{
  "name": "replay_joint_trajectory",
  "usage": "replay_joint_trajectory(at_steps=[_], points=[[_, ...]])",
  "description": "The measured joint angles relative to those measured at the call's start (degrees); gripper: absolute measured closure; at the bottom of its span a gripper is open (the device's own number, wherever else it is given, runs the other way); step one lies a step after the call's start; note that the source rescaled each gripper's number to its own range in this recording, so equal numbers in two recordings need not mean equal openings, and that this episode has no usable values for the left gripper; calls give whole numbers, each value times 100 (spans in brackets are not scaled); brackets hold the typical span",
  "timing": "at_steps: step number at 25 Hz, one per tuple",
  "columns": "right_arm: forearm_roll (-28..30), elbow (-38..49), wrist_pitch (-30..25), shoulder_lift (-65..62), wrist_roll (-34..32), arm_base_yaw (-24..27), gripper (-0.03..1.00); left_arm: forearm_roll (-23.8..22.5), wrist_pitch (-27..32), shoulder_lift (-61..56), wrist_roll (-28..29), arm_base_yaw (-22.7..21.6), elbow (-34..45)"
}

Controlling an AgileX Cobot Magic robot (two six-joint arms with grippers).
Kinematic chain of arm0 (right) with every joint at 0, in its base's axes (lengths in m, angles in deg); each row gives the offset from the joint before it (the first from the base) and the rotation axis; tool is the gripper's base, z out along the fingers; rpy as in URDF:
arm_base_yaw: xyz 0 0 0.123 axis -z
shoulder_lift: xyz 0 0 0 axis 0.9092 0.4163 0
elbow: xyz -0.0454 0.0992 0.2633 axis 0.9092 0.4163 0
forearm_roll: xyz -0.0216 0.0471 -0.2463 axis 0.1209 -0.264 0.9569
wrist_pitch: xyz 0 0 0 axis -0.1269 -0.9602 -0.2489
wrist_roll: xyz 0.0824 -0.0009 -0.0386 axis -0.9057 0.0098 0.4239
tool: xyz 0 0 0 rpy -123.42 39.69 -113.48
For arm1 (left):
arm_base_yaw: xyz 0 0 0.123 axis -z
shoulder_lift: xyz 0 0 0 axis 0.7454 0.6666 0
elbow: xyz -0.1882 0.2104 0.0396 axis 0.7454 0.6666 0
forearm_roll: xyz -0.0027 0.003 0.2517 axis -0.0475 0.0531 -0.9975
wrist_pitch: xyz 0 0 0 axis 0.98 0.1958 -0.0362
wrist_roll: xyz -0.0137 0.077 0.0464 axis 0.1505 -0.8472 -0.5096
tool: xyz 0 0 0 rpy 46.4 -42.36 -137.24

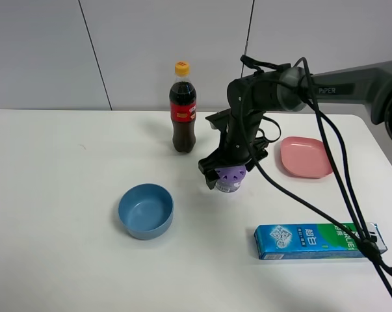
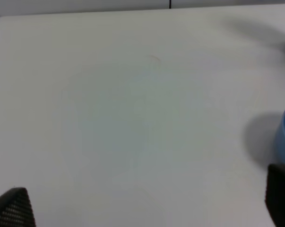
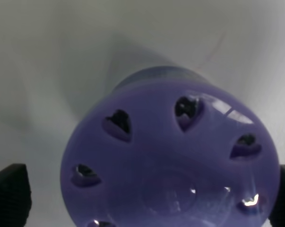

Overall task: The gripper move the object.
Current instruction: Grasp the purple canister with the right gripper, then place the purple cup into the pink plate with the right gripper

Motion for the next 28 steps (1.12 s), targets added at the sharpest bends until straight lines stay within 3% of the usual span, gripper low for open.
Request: replay_joint_trajectory(at_steps=[13, 15, 16, 18, 19, 28], points=[[0, 0, 59, 154, 0, 0, -3, 0, 0, 0, 0, 0, 0], [0, 0, 71, 157, 0, 0, 10, 0, 0, 0, 0, 0, 0], [0, 0, 78, 157, 0, 0, 26, 0, 0, 0, 0, 0, 0], [31, 0, 134, 157, 0, 0, 67, 0, 0, 0, 0, 0, 0], [31, 0, 150, 157, 0, 0, 95, 0, 0, 0, 0, 0, 0], [31, 0, 162, 161, -51, 0, 97, 0, 0, 0, 0, 0, 0]])
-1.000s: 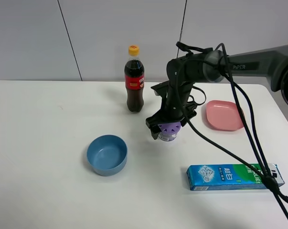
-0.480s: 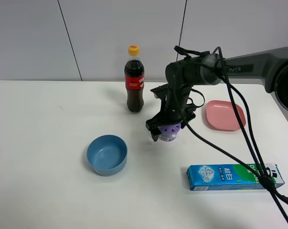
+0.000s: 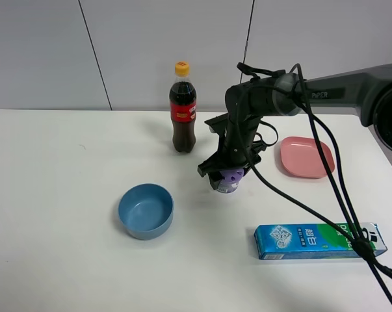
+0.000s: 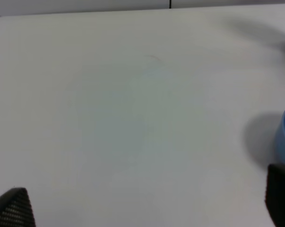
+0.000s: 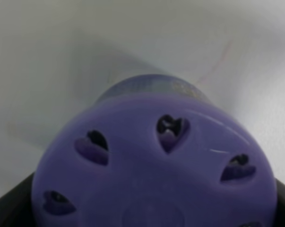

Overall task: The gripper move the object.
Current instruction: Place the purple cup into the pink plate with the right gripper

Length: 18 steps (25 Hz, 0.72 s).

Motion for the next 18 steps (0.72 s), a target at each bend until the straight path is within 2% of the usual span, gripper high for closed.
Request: replay_joint_trajectory(at_steps=[9, 15, 18], points=[[230, 0, -685, -653, -8, 0, 97, 6, 0, 0, 0, 0, 0], [217, 0, -1461, -1327, -2, 35, 97, 6, 0, 0, 0, 0, 0], [217, 0, -1904, -1485, 103, 234, 97, 6, 0, 0, 0, 0, 0]])
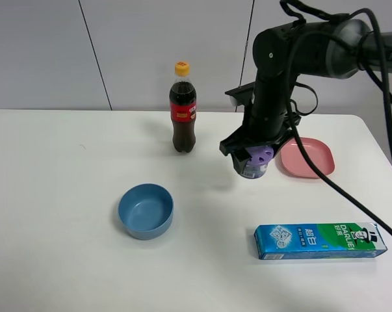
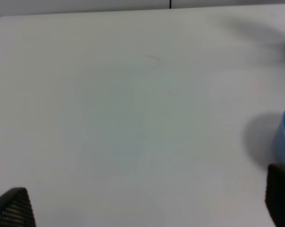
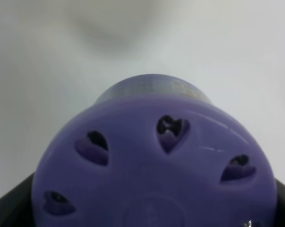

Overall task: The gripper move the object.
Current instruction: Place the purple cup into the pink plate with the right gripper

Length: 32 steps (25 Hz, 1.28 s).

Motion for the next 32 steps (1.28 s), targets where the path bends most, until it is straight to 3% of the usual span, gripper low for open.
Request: replay_joint_trajectory(at_steps=[22, 32], points=[[162, 61, -137, -606, 647, 2253, 97, 0, 0, 0, 0, 0, 0], [118, 1384, 1517, -606, 791, 2860, 97, 0, 0, 0, 0, 0, 0]])
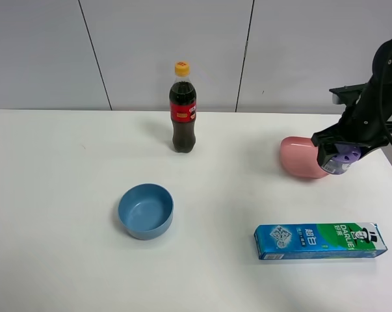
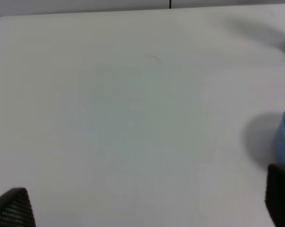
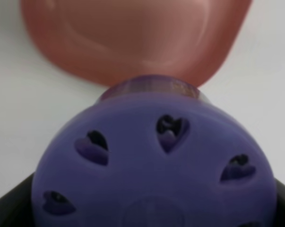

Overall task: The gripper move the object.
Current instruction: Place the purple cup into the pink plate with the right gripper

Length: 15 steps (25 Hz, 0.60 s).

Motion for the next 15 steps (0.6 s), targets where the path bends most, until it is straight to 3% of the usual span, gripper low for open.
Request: replay_joint_trajectory(at_steps=[15], points=[[-335, 42, 1382, 710, -375, 169, 97, 0, 0, 0, 0, 0, 0]])
